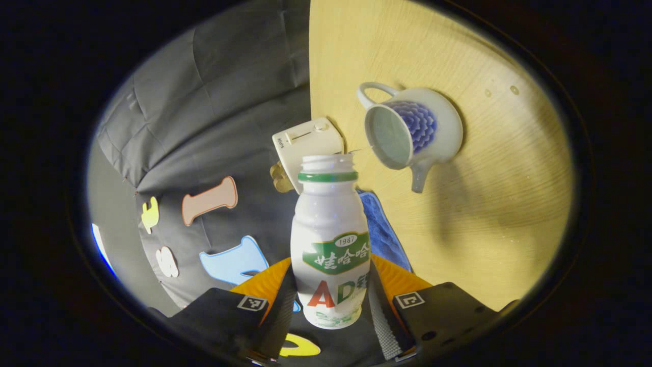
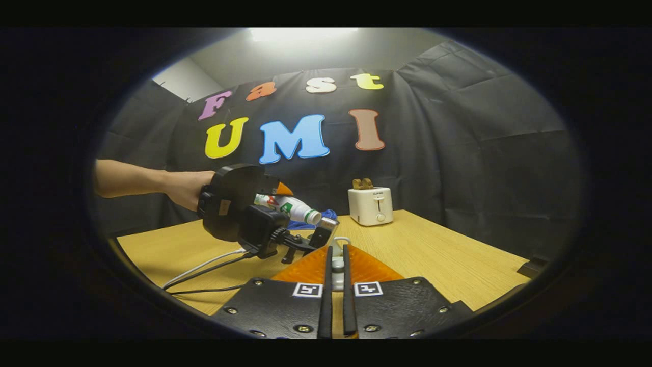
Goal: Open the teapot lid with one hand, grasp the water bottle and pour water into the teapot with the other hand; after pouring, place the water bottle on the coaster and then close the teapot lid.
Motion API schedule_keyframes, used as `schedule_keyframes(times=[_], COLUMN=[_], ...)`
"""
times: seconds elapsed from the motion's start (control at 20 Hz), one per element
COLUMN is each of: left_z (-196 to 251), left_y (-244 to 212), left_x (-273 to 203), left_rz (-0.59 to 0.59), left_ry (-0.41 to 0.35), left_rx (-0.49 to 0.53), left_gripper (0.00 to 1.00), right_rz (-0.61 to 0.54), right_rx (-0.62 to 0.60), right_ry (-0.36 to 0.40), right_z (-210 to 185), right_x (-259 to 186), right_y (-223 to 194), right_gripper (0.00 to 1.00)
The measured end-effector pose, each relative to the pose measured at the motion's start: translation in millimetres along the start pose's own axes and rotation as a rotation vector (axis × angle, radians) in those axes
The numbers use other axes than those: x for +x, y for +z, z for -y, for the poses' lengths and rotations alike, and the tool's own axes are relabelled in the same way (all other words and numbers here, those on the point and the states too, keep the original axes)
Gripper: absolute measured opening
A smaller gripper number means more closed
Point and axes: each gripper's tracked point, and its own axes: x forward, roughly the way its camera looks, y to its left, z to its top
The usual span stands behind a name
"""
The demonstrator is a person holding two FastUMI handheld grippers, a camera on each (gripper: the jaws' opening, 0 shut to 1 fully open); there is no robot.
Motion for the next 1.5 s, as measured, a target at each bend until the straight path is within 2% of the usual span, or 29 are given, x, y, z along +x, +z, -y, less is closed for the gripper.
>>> schedule_keyframes(times=[0.05, 0.1, 0.15, 0.2, 0.25, 0.3, 0.35, 0.4, 0.45, 0.5, 0.6, 0.65, 0.7, 0.75, 0.8, 0.95, 1.0, 1.05, 1.1, 1.15, 1.25, 1.3, 1.35, 1.4, 1.45, 1.5], left_z=[2, 1, 2, 3, 5, 5, 7, 8, 10, 12, 16, 19, 21, 24, 27, 39, 42, 44, 42, 40, 41, 40, 44, 47, 49, 52], left_y=[0, 0, 1, 2, 2, 3, 2, 3, 4, 4, 5, 6, 6, 7, 7, 13, 12, 9, 5, 3, -6, -13, -17, -24, -31, -39], left_x=[1, 1, 1, 1, 1, 2, 2, 2, 2, 4, 4, 5, 6, 7, 7, 2, -4, -10, -14, -17, -22, -26, -29, -32, -35, -37], left_rz=[0.002, 0.004, 0.006, 0.01, 0.013, 0.018, 0.02, 0.025, 0.033, 0.034, 0.044, 0.05, 0.057, 0.067, 0.077, 0.101, 0.106, 0.104, 0.109, 0.113, 0.111, 0.109, 0.105, 0.102, 0.1, 0.092], left_ry=[-0.005, -0.007, -0.01, -0.014, -0.022, -0.027, -0.034, -0.041, -0.047, -0.055, -0.062, -0.066, -0.066, -0.063, -0.058, -0.054, -0.059, -0.062, -0.053, -0.045, -0.029, -0.016, -0.019, -0.015, -0.007, -0.006], left_rx=[-0.004, -0.005, -0.005, -0.01, -0.015, -0.021, -0.028, -0.041, -0.06, -0.078, -0.114, -0.139, -0.172, -0.213, -0.261, -0.416, -0.471, -0.515, -0.556, -0.599, -0.68, -0.728, -0.78, -0.834, -0.89, -0.951], left_gripper=[0.83, 0.83, 0.82, 0.83, 0.83, 0.83, 0.83, 0.83, 0.83, 0.83, 0.83, 0.83, 0.83, 0.76, 0.83, 0.83, 0.76, 0.83, 0.83, 0.83, 0.69, 0.83, 0.83, 0.83, 0.69, 0.76], right_rz=[-0.002, -0.004, -0.01, -0.012, -0.012, -0.013, -0.012, -0.013, -0.014, -0.015, -0.014, -0.012, -0.007, -0.001, 0.004, 0.014, 0.015, 0.015, 0.014, 0.015, 0.02, 0.022, 0.021, 0.018, 0.015, 0.012], right_rx=[0.0, 0.002, 0.001, -0.002, -0.002, -0.001, -0.001, -0.003, -0.001, 0.0, -0.003, -0.001, 0.005, 0.008, 0.005, -0.018, -0.019, -0.017, -0.013, -0.009, -0.017, -0.026, -0.033, -0.033, -0.034, -0.038], right_ry=[-0.002, -0.003, -0.002, -0.003, -0.002, -0.004, -0.006, -0.01, -0.011, -0.011, -0.015, -0.019, -0.02, -0.021, -0.021, -0.022, -0.02, -0.014, -0.011, -0.004, 0.003, 0.005, 0.01, 0.022, 0.035, 0.045], right_z=[1, 1, 1, 1, 1, 1, 2, 3, 3, 4, 5, 6, 7, 7, 7, 8, 8, 7, 6, 4, 1, 0, -2, -5, -9, -13], right_x=[0, 1, 2, 2, 1, 1, 1, 1, 1, 1, 2, 2, 2, 1, 1, 3, 5, 7, 9, 12, 19, 23, 28, 33, 38, 44], right_y=[0, -1, -2, -3, -3, -2, -3, -3, -4, -3, -4, -3, -1, 1, 3, 7, 9, 11, 12, 15, 20, 24, 25, 27, 28, 29], right_gripper=[0.0, 0.0, 0.08, 0.25, 0.0, 0.08, 0.08, 0.0, 0.0, 0.08, 0.08, 0.0, 0.0, 0.08, 0.08, 0.08, 0.08, 0.08, 0.25, 0.08, 0.08, 0.08, 0.25, 0.08, 0.08, 0.08])
